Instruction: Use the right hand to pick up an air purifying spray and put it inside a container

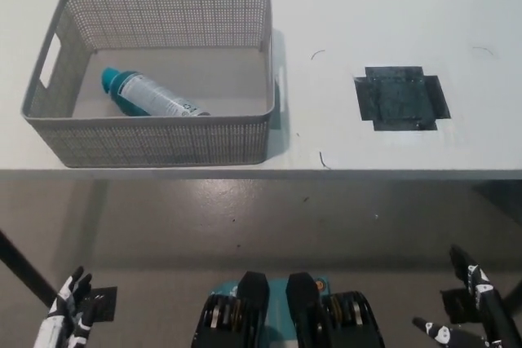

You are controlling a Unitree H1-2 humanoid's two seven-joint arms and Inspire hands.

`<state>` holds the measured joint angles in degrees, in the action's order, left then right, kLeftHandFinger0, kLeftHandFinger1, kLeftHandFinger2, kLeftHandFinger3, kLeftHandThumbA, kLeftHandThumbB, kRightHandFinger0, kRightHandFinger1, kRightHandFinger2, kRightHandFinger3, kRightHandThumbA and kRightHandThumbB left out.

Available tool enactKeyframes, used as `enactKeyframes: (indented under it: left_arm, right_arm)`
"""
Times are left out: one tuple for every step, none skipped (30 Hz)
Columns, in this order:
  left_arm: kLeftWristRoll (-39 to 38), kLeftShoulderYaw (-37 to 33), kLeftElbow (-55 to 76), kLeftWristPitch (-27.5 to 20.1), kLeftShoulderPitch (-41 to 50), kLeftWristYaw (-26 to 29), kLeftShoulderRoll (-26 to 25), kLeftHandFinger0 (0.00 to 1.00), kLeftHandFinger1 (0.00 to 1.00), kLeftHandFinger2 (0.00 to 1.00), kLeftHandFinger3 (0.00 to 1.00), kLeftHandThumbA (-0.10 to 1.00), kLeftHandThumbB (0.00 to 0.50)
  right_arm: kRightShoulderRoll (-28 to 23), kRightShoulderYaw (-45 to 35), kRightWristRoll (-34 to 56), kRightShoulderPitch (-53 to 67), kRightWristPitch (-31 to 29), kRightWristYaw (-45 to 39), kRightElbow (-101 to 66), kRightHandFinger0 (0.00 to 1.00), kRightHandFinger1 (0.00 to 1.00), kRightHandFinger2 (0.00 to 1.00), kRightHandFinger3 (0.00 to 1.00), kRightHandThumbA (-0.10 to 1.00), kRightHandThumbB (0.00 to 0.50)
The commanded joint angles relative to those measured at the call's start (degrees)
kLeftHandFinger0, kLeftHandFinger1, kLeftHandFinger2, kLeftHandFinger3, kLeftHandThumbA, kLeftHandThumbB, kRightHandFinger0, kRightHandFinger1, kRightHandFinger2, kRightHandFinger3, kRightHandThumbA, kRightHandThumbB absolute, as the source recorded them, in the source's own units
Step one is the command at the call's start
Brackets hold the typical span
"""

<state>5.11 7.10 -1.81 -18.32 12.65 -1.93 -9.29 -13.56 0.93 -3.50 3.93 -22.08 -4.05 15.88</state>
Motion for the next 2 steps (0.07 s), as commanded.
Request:
enactKeyframes:
  left_arm:
    - [-0.92,0.22,-0.32,-3.47,-1.39,1.36,0.41,0.77,0.97,1.00,1.00,0.88,0.253]
    - [-0.98,0.27,-0.37,-3.55,-1.68,1.40,0.40,0.77,0.97,1.00,1.00,0.87,0.249]
  right_arm:
    - [-1.70,-1.61,0.96,0.44,-4.85,0.21,-1.47,1.00,1.00,1.00,1.00,1.00,0.196]
    - [-1.66,-1.73,1.40,0.11,-4.85,0.06,-1.43,1.00,1.00,1.00,1.00,1.00,0.198]
